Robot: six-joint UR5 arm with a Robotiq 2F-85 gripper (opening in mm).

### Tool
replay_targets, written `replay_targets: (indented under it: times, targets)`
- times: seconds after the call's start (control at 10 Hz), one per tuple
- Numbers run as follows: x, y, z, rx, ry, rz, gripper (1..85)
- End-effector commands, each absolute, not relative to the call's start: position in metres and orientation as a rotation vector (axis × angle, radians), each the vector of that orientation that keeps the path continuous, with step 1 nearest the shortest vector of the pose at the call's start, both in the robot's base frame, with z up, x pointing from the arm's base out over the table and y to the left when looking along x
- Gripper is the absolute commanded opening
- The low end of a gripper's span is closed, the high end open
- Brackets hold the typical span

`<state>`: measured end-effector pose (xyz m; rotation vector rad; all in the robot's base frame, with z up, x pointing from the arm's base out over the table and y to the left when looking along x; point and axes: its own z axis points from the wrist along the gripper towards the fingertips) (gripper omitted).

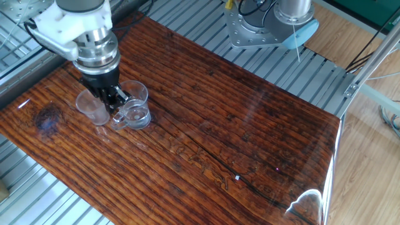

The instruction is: Pour the water from one cup into another empty cup

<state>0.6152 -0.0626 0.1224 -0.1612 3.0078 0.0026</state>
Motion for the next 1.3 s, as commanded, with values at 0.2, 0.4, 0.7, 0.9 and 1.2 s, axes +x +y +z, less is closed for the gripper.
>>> replay_targets:
  times: [0.2,0.4,0.7,0.9,1.2]
  targets:
    - [0.629,-0.057,0.123,-0.205,2.961,0.02,2.0]
    - [0.633,-0.054,0.121,-0.197,2.954,0.02,2.0]
    - [0.627,-0.057,0.119,-0.226,2.982,0.003,2.0]
    - [0.626,-0.057,0.119,-0.238,2.983,0.002,2.0]
    - [0.63,-0.055,0.117,-0.231,2.988,0.012,2.0]
